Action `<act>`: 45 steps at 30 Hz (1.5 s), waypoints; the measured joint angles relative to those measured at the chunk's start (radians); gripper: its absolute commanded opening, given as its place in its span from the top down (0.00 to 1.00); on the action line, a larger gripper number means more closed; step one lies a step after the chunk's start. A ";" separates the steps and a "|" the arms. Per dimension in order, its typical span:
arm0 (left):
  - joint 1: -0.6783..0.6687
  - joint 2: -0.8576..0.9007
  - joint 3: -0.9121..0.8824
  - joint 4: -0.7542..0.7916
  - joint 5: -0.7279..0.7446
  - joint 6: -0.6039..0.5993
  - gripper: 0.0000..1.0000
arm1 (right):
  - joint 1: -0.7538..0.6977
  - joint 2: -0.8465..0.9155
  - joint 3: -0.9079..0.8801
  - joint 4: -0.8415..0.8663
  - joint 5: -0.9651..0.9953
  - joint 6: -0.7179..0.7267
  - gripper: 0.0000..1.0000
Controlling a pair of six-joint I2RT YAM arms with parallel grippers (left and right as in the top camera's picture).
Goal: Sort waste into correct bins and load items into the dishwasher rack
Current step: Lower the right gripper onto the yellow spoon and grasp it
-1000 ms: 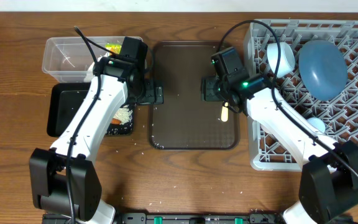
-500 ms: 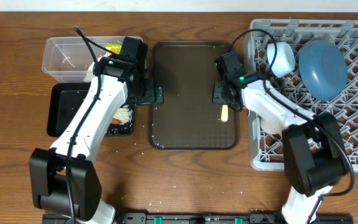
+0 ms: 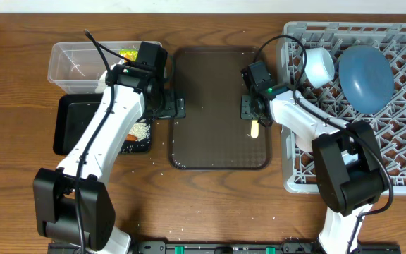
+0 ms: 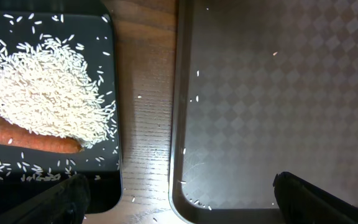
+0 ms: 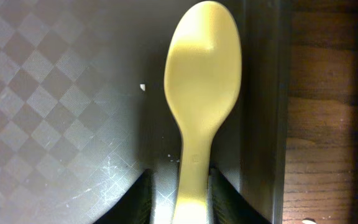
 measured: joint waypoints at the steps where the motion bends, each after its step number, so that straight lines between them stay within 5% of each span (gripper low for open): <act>1: 0.000 0.000 0.000 0.000 0.000 0.000 0.03 | 0.000 0.000 0.000 0.001 0.000 -0.010 0.99; 11: 0.000 0.000 0.000 0.000 0.000 0.000 0.03 | 0.011 0.008 0.017 -0.012 0.004 -0.089 0.98; 13: 0.000 0.000 0.000 0.000 0.000 0.000 0.03 | 0.011 0.008 0.016 -0.022 0.004 -0.102 0.86; 15: 0.000 0.000 0.000 0.000 0.000 0.000 0.03 | 0.011 0.008 0.016 -0.022 0.004 -0.115 0.63; 17: 0.000 0.000 0.000 0.000 0.000 0.000 0.03 | 0.011 0.008 0.014 -0.007 0.003 -0.121 0.55; 28: 0.000 0.000 0.000 0.000 0.000 0.000 0.03 | 0.012 0.013 0.014 0.149 0.007 -0.153 0.53; 45: 0.000 0.000 0.000 0.000 0.000 0.000 0.03 | 0.012 0.060 0.014 0.156 0.053 -0.090 0.52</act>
